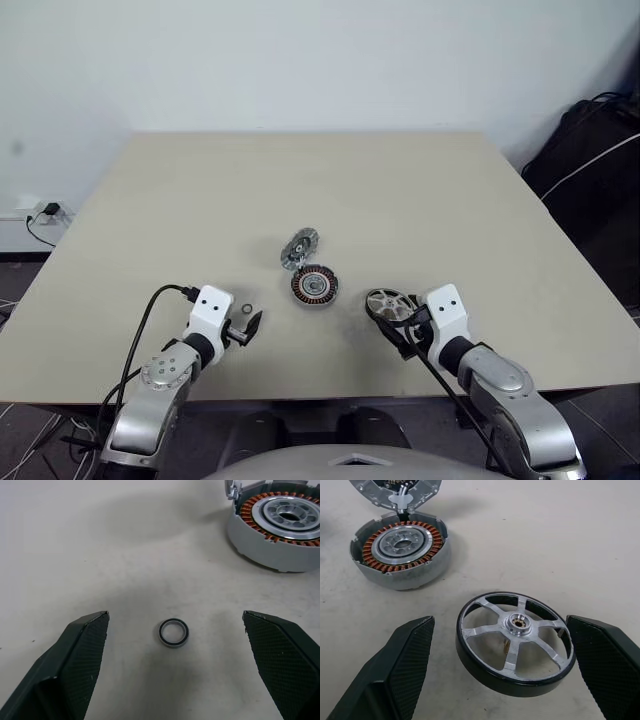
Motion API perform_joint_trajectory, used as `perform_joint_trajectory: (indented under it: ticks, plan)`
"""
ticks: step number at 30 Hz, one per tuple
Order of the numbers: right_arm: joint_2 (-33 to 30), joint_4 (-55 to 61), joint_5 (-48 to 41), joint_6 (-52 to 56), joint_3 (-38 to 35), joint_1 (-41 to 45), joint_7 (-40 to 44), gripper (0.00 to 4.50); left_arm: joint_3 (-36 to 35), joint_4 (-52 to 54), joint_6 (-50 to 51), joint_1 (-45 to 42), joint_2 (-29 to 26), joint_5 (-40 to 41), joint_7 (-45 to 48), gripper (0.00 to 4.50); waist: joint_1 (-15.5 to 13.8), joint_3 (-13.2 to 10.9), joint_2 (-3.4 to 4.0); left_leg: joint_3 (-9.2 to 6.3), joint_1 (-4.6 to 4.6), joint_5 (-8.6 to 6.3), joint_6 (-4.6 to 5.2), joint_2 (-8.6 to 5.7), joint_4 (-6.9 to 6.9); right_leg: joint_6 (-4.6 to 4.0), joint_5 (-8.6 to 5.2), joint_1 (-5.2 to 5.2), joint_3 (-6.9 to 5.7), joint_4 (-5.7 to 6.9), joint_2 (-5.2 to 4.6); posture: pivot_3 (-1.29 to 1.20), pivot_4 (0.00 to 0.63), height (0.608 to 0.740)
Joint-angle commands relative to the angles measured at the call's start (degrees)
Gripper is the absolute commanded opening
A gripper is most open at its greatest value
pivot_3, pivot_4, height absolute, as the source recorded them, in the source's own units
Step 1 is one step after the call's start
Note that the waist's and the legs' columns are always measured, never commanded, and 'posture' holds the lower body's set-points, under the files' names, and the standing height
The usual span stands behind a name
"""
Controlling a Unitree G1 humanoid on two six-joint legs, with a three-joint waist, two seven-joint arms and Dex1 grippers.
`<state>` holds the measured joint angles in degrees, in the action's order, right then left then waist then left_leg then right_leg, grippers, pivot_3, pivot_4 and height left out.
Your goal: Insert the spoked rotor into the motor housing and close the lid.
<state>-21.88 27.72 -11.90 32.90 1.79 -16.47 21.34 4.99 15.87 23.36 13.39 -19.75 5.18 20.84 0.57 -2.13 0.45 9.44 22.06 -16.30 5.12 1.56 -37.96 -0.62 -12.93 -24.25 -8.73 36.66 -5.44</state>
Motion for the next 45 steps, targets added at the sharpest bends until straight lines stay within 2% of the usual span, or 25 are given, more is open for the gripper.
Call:
perform_joint_trajectory:
  ticks: [1,15,26,45]
  plan:
    - [-0.03,2.26,0.33,-1.31,-0.15,0.67,-0.18,4.47,-0.47,2.01,-0.41,-0.77,0.14,0.83,0.66,4.50,0.00,0.00,0.00,0.00,0.01,0.00,0.00,0.00,0.00,0.00,0.00,-0.01,0.00,0.00,0.00,0.00,0.000,0.740]
    - [0.43,1.75,0.93,-2.09,0.09,0.80,-0.50,4.47,-1.70,0.98,0.13,-0.90,0.97,2.18,-0.32,4.50,0.00,0.00,-0.01,0.01,0.05,0.00,0.00,0.00,-0.03,0.00,0.00,-0.05,-0.01,0.03,0.00,0.00,0.000,0.740]
    - [1.54,0.96,1.66,-3.07,0.58,1.24,-0.67,4.47,-3.86,-7.40,-2.12,-4.40,0.64,2.51,1.71,4.50,-0.02,0.02,-0.07,0.02,0.06,0.10,-0.16,-0.01,-0.05,0.01,0.01,-0.06,-0.01,0.07,0.01,0.00,0.000,0.740]
    - [1.92,0.86,1.97,-3.88,0.32,0.69,-0.74,4.47,0.63,-16.19,-3.36,-11.64,1.95,-1.37,2.58,4.50,0.03,0.10,-0.16,0.03,0.05,0.18,-0.28,-0.01,-0.12,0.03,0.03,-0.05,-0.01,0.14,0.01,0.00,0.000,0.740]
